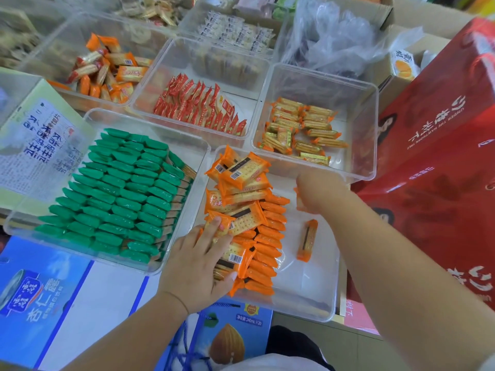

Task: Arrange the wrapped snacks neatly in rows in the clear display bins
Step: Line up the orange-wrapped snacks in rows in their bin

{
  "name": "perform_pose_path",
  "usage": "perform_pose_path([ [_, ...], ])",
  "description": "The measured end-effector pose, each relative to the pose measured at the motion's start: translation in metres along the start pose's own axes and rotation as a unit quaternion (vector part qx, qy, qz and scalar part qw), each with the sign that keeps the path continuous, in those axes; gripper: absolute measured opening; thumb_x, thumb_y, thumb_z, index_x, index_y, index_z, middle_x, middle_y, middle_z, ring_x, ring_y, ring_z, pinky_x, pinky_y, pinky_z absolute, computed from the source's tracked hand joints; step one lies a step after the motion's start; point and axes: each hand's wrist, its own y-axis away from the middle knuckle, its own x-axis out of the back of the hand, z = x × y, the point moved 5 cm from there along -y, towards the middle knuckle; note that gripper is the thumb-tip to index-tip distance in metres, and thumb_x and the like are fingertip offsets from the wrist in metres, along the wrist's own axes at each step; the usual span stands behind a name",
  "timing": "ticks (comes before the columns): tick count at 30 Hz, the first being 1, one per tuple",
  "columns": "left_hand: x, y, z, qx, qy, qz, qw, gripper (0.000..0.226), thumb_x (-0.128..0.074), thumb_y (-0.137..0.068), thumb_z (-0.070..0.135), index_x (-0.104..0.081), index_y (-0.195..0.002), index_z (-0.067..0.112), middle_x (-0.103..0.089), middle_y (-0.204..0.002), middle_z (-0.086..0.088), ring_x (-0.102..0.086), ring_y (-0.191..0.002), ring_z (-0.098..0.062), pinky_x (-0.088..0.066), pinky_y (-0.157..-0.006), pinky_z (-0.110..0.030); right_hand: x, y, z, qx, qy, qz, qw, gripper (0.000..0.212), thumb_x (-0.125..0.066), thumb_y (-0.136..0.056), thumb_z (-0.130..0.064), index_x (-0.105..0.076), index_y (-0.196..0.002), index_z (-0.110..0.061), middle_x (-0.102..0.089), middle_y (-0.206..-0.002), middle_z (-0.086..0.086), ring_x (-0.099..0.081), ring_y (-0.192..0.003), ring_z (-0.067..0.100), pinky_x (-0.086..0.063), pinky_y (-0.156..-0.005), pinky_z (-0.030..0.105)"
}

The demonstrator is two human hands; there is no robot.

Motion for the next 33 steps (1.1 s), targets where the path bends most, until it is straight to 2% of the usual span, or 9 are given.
perform_pose_path([
  [3, -0.001, 0.000, 0.000, -0.001, -0.001, 0.001, 1.000, 0.068, -0.049, -0.085, 0.065, -0.050, -0.141, 0.026, -0.034, -0.161, -0.008, -0.047, -0.130, -0.037, -0.048, -0.094, -0.054, 0.019, -0.001, 0.000, -0.020, -0.066, 0.039, 0.997, 0.009, -0.059, -0.087, -0.017, -0.065, -0.094, -0.015, -0.055, -0.080, 0.003, -0.057, -0.075, 0.027, -0.052, -0.064, 0.034],
  [7, -0.001, 0.000, 0.000, -0.002, -0.004, 0.005, 1.000, 0.068, -0.049, -0.085, 0.065, -0.050, -0.141, 0.026, -0.034, -0.161, -0.008, -0.047, -0.131, -0.037, -0.048, -0.094, -0.054, 0.017, 0.004, -0.012, -0.019, -0.079, 0.074, 0.994, 0.013, -0.054, -0.095, -0.019, -0.063, -0.092, -0.028, -0.061, -0.090, -0.001, -0.059, -0.075, 0.020, -0.027, -0.045, 0.025],
  [12, -0.001, 0.000, 0.001, -0.003, -0.004, 0.007, 1.000, 0.069, -0.050, -0.084, 0.065, -0.048, -0.142, 0.027, -0.036, -0.159, -0.009, -0.048, -0.130, -0.037, -0.049, -0.093, -0.053, -0.013, 0.001, -0.036, 0.090, -0.284, 0.027, 0.954, 0.019, -0.050, -0.099, -0.018, -0.065, -0.094, -0.008, -0.067, -0.092, 0.012, -0.062, -0.087, 0.031, -0.051, -0.072, 0.038],
  [15, 0.002, 0.001, 0.002, -0.001, -0.007, 0.004, 1.000, 0.069, -0.050, -0.084, 0.065, -0.050, -0.141, 0.026, -0.038, -0.159, -0.009, -0.049, -0.129, -0.037, -0.050, -0.092, -0.054, -0.028, -0.001, -0.034, 0.082, -0.312, 0.001, 0.946, 0.026, -0.046, -0.103, -0.026, -0.064, -0.105, -0.007, -0.068, -0.105, 0.015, -0.062, -0.100, 0.034, -0.050, -0.081, 0.041],
  [18, 0.002, 0.000, 0.001, 0.000, -0.007, 0.006, 1.000, 0.068, -0.050, -0.084, 0.064, -0.050, -0.141, 0.026, -0.038, -0.159, -0.009, -0.049, -0.129, -0.038, -0.050, -0.093, -0.055, -0.042, -0.002, -0.029, 0.058, -0.340, -0.032, 0.938, 0.045, -0.042, -0.106, -0.033, -0.048, -0.144, -0.011, -0.054, -0.143, 0.014, -0.048, -0.132, 0.034, -0.042, -0.105, 0.039],
  [21, 0.002, 0.000, 0.001, 0.000, -0.012, 0.005, 1.000, 0.069, -0.049, -0.084, 0.065, -0.050, -0.141, 0.026, -0.038, -0.159, -0.010, -0.050, -0.128, -0.038, -0.050, -0.092, -0.054, -0.049, 0.002, -0.014, 0.002, -0.371, 0.043, 0.927, 0.048, -0.044, -0.105, -0.028, -0.041, -0.151, -0.013, -0.049, -0.149, 0.014, -0.045, -0.137, 0.032, -0.039, -0.108, 0.038],
  [27, 0.001, 0.001, 0.000, 0.000, -0.012, 0.007, 1.000, 0.069, -0.048, -0.085, 0.066, -0.052, -0.141, 0.026, -0.037, -0.160, -0.009, -0.048, -0.129, -0.037, -0.049, -0.092, -0.053, -0.048, 0.030, 0.006, -0.041, -0.061, 0.157, 0.985, 0.011, -0.059, -0.090, -0.026, -0.066, -0.090, -0.018, -0.068, -0.087, 0.004, -0.060, -0.098, 0.028, -0.046, -0.081, 0.036],
  [31, 0.001, 0.000, 0.000, -0.001, -0.007, 0.005, 1.000, 0.069, -0.048, -0.085, 0.066, -0.052, -0.142, 0.026, -0.036, -0.160, -0.009, -0.047, -0.130, -0.037, -0.047, -0.093, -0.053, -0.060, 0.034, 0.002, -0.029, 0.070, 0.058, 0.995, 0.048, -0.053, -0.086, -0.067, -0.070, -0.098, -0.024, -0.068, -0.099, -0.003, -0.039, -0.129, 0.031, -0.015, -0.113, 0.050],
  [33, 0.000, 0.000, 0.000, 0.000, -0.009, 0.001, 1.000, 0.069, -0.048, -0.086, 0.066, -0.052, -0.142, 0.026, -0.035, -0.161, -0.008, -0.047, -0.130, -0.037, -0.047, -0.094, -0.053, -0.069, 0.032, -0.005, -0.015, 0.118, -0.017, 0.993, 0.057, -0.046, -0.085, -0.077, -0.070, -0.103, -0.028, -0.067, -0.110, -0.003, -0.028, -0.139, 0.036, 0.002, -0.113, 0.061],
])
